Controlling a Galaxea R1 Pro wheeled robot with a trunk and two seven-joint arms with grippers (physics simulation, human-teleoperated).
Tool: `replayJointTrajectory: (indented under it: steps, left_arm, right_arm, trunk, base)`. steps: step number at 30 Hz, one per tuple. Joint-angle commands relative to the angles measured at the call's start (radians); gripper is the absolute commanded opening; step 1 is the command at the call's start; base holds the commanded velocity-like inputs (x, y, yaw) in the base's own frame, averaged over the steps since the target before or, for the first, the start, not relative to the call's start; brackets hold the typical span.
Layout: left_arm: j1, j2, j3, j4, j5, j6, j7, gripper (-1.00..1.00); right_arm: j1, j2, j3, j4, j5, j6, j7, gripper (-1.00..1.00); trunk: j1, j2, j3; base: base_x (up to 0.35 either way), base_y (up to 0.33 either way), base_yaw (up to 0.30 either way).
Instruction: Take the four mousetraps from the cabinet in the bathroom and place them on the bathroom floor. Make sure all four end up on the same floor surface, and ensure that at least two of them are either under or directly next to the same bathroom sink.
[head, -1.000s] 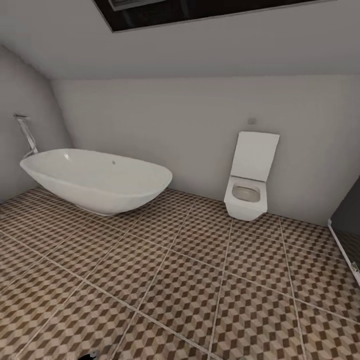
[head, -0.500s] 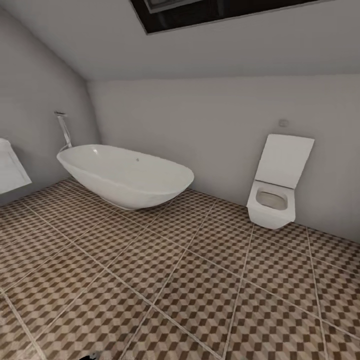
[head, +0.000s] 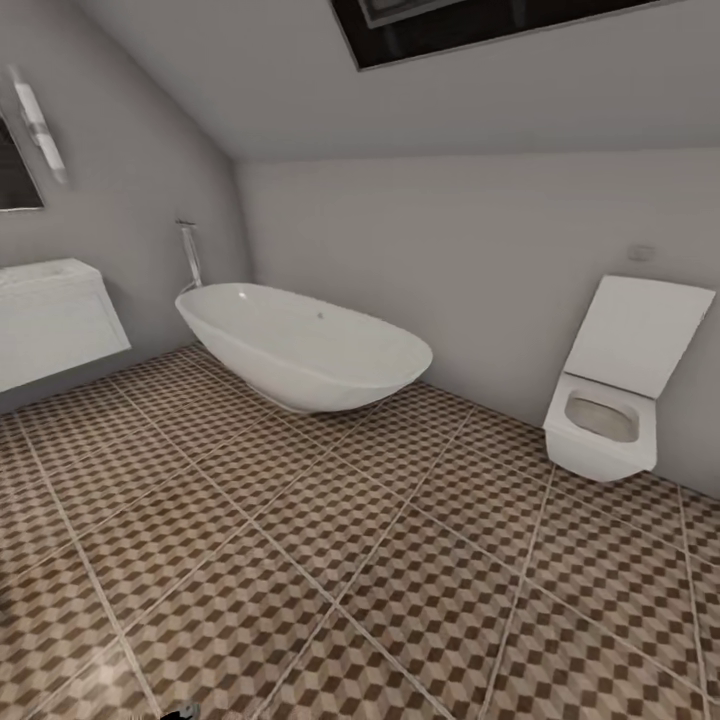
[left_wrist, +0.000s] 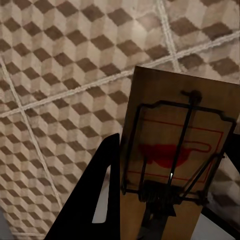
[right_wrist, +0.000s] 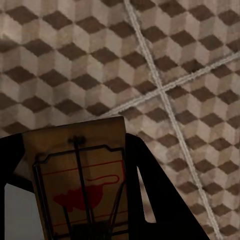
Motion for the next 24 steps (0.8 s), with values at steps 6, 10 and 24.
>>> replayJointTrajectory:
  steps: [6, 10, 24]
  left_arm:
    - [-0.001, 0.000, -0.008, 0.000, 0.000, 0.008, 0.006, -1.00]
    - [-0.001, 0.000, -0.008, 0.000, 0.000, 0.008, 0.006, -1.00]
    - [-0.001, 0.000, -0.008, 0.000, 0.001, 0.008, 0.006, -1.00]
  right_arm:
    - [0.000, 0.000, 0.009, 0.000, -0.011, -0.003, -0.001, -1.00]
    - [0.000, 0.000, 0.009, 0.000, -0.011, -0.003, -0.001, -1.00]
    - [0.000, 0.000, 0.009, 0.001, -0.011, -0.003, -0.001, -1.00]
  trunk:
    - [0.000, 0.000, -0.001]
    - [0.000, 0.000, -0.001]
    - [0.000, 0.000, -0.001]
  base:
    - [0.000, 0.000, 0.292]
    - [0.000, 0.000, 0.292]
    - [0.000, 0.000, 0.292]
